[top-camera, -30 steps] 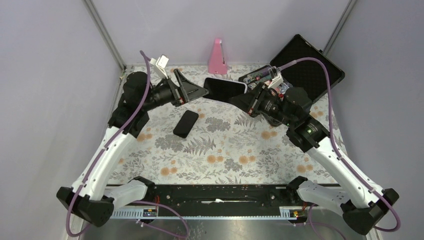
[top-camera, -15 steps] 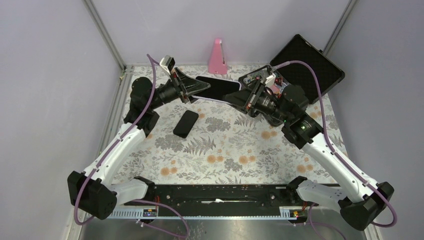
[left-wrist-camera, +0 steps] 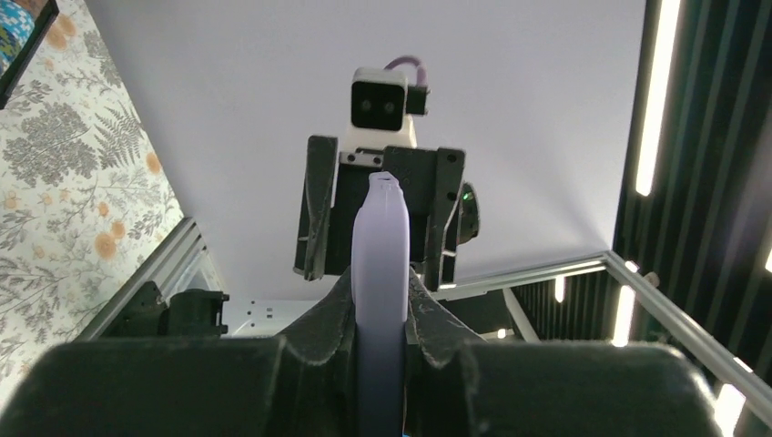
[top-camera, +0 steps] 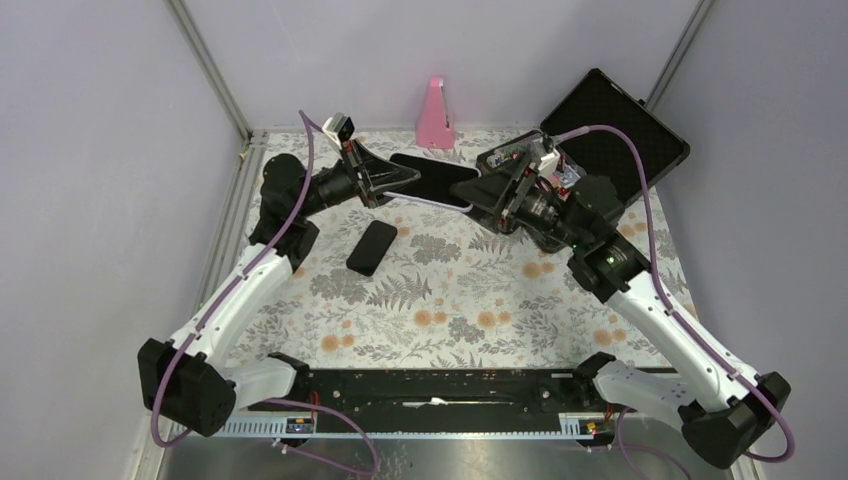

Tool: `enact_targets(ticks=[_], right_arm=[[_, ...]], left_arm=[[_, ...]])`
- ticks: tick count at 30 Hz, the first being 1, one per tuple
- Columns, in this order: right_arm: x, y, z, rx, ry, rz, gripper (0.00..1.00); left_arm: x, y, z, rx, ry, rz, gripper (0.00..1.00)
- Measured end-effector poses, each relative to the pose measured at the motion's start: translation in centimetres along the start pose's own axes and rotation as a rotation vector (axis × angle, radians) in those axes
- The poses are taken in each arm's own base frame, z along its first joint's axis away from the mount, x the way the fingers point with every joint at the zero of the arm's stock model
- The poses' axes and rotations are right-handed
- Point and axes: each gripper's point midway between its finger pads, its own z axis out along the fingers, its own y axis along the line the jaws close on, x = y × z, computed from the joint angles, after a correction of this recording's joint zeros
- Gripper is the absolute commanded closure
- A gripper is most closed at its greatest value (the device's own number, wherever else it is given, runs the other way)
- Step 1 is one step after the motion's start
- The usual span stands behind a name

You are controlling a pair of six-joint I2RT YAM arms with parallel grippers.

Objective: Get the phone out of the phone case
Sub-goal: Remove the phone case from the phone.

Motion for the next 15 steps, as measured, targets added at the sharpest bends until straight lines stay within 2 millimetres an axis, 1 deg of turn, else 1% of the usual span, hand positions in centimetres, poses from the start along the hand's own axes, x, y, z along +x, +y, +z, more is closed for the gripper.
enact_targets(ticks=[5,7,9,10,15], right_arm=[[-0.1,-0.5,-1.9,-0.046,-0.067,-0.015,0.33],[0.0,-0.3,-2.3,-0.083,-0.083,-0.019,0.35],[-0.1,0.2,-2.3,-0.116,-0.089,-0.027,0.39],[-0.2,0.5,-2.2,-0.13,-0.091,-0.033,0.4],[-0.7,1.0,-1.6,-0.164,-0.099,-0.045,0.51]], left_arm=[[-1.4,-0.1,0.2,0.021,-0.022,-0.055,1.0],[-1.9,0.0,0.2,0.023,-0.03,-0.074,1.0],[-2.1,0.1,0.3,0.021,-0.034,-0.093,1.0],[-2.2,0.2,0.4,0.021,-0.034,-0.098,1.0],[-2.1,-0.2,0.4,0.034,-0.032,-0.109,1.0]])
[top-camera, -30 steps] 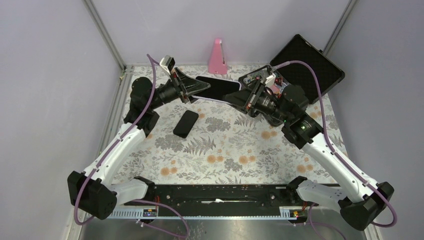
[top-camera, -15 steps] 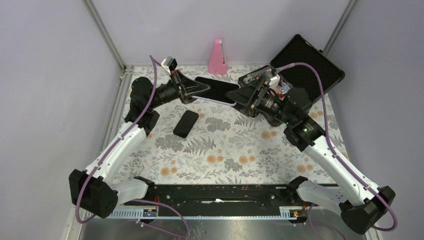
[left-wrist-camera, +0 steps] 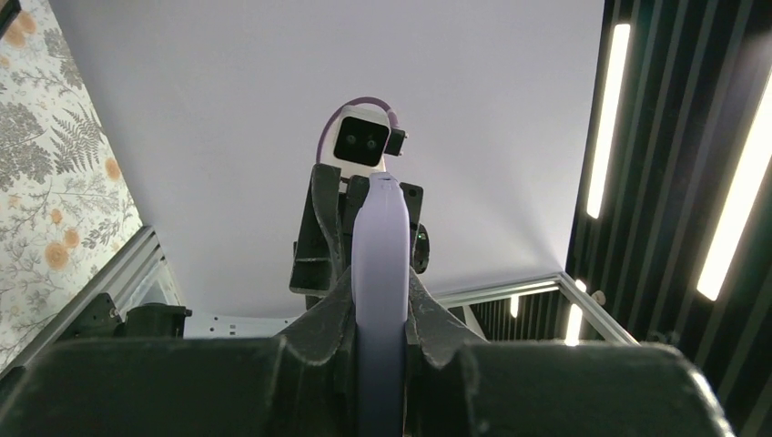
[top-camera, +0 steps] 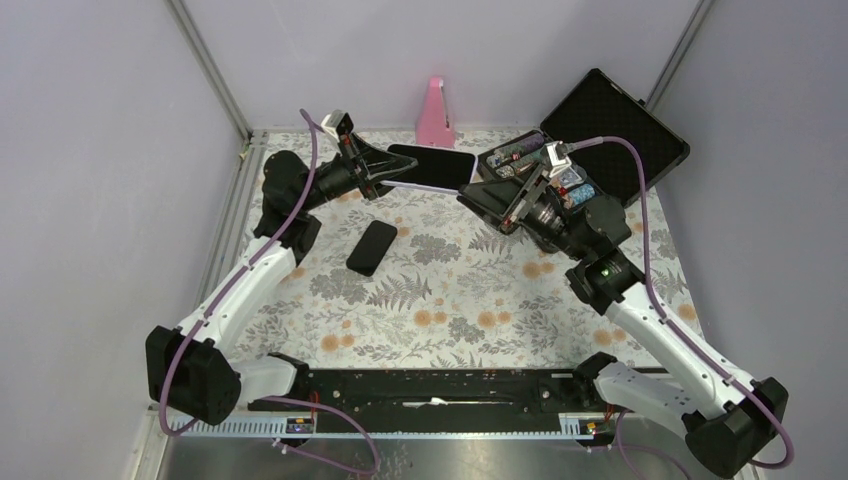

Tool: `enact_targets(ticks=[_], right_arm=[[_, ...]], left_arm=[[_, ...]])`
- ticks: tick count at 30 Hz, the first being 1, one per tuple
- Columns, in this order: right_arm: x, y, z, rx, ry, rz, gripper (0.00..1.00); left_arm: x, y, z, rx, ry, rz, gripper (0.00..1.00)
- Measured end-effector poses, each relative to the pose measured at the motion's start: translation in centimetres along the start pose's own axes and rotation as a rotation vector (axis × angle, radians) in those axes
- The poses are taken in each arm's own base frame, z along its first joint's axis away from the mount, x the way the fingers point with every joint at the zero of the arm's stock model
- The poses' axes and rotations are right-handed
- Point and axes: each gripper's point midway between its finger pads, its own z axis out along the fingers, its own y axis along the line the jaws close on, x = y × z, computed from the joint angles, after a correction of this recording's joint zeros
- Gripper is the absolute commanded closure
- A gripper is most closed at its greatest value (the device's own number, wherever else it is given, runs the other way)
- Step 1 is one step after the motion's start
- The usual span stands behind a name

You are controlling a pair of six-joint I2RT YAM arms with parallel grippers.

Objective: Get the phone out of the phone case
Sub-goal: Remove the phone case from the phone.

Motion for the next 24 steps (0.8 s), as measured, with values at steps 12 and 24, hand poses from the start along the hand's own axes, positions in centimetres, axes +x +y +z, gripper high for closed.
enact_targets(ticks=[12,24], right_arm=[[-0.7,1.1,1.4,-0.126,-0.018,-0.041,1.0],[-0.9,1.3,2.2,-0.292,-0.009,-0.226,1.0]], left_arm=[[-0.5,-0.5,-0.1,0.018,-0.023,-0.087,1.0],[-0.9,0.6,-0.1,0.101,-0.061,-0.209,1.0]])
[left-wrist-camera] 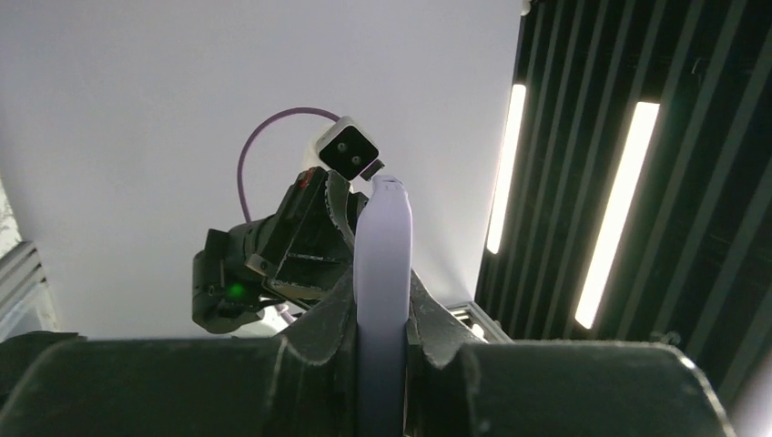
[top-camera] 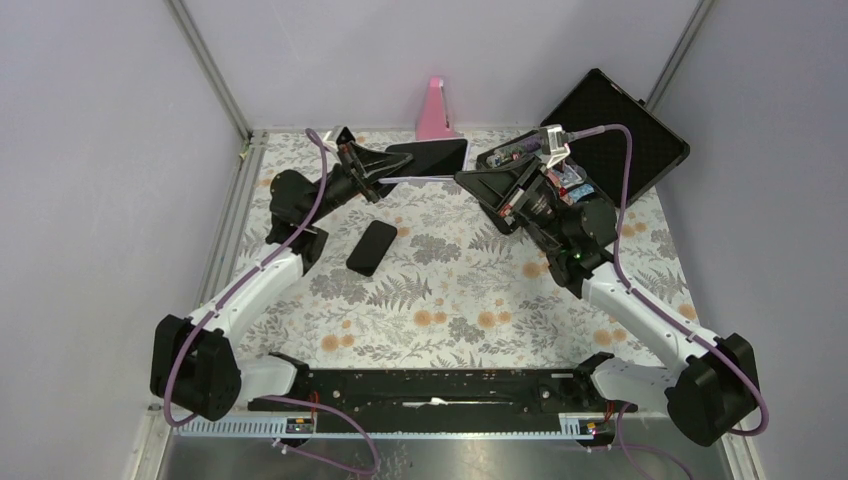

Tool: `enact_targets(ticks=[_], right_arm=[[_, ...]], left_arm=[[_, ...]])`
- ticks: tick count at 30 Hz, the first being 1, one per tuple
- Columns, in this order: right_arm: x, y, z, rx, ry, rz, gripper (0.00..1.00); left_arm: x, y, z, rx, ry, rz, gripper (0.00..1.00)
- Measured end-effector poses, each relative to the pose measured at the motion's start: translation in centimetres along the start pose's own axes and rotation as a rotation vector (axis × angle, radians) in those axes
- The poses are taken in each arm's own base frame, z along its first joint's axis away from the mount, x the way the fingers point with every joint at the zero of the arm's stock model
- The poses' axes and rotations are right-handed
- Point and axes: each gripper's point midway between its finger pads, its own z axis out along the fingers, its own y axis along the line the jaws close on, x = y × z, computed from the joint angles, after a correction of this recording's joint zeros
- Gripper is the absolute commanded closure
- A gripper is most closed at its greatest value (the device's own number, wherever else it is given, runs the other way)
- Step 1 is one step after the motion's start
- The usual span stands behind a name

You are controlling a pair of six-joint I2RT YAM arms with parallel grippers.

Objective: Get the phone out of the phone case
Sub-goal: Remove the phone case from the phone.

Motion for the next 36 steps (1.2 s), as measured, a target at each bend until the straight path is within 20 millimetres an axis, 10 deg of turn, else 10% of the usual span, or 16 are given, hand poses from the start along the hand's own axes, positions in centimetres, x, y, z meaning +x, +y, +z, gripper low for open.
enact_targets(ticks=[17,22,26,36], right_arm=[[2.4,3.6,-0.5,-0.168,0.166,-0.083,0.98],[2.4,2.8,-1.0,-0.1,0.135,-0.077,0.35],[1.8,2.9,-2.1,-0.006,0.086,-0.075,0.15],[0.2,1.2,-3.9,0.22,-0.019,-0.057,0.39]], left_arm=[[2.7,0.4,2.9,-0.02,0.122,-0.104,1.0],[2.2,0.8,3.2,-0.021,0.114,-0.107,1.0],[1.9,1.7,3.3,-0.045,0.105,-0.096,1.0],[1.0,1.8,3.4,-0.068,0.08,-0.035,1.0]])
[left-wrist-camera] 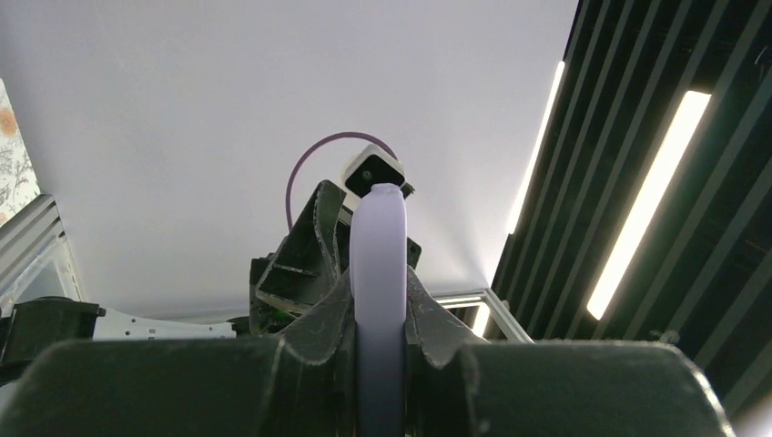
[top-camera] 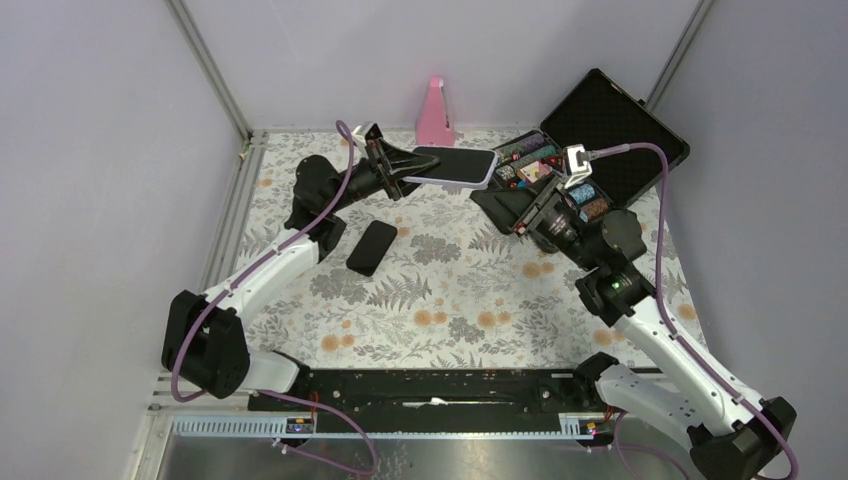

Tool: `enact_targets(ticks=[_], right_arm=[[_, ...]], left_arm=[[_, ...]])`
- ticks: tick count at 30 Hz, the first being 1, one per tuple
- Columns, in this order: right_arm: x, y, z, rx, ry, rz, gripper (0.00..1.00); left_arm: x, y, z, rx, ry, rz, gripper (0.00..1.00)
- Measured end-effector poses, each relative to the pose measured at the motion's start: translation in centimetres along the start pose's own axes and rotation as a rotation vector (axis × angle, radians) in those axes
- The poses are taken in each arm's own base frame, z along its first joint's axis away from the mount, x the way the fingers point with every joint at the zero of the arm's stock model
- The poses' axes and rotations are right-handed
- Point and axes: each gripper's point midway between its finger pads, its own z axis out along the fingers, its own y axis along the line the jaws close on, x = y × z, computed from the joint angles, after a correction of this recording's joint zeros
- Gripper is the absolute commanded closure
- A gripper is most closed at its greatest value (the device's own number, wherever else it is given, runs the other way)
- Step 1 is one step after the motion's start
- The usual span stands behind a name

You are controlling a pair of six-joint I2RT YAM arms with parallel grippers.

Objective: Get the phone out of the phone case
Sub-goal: Remove the phone case from the phone.

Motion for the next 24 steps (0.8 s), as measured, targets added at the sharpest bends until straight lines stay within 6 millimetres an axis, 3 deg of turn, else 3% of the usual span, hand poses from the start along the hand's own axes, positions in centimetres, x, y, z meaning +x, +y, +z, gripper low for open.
enact_targets(ticks=[4,9,11,15,18,24], right_arm=[[-0.2,-1.5,0.7,0.048,-0.02,0.035,0.4],[-1.1,-1.6,1.0,0.041,-0.077,0.064,0.36],[-1.4,-1.5,1.0,0.036,-0.099,0.074,0.44],[-1.8,-1.0,1.1,0.012,-0.117,0.094,0.71],[-1.7,-1.2,1.3,-0.004,-0.118,0.107,0.85],[-1.9,-1.1,2.1,-0.06,-0.13,0.09,0.97]], left_arm=[[0.0,0.1,0.0,-0.006,0.001,-0.004,1.0],[0.0,0.4,0.0,-0.017,0.001,-0.004,1.0],[0.0,0.4,0.0,-0.018,0.0,-0.004,1.0],[0.1,0.3,-0.1,-0.016,0.001,-0.005,1.0],[0.1,-0.1,-0.2,-0.006,-0.002,-0.004,1.0],[-0.4,-0.7,-0.4,0.012,-0.022,-0.002,1.0]])
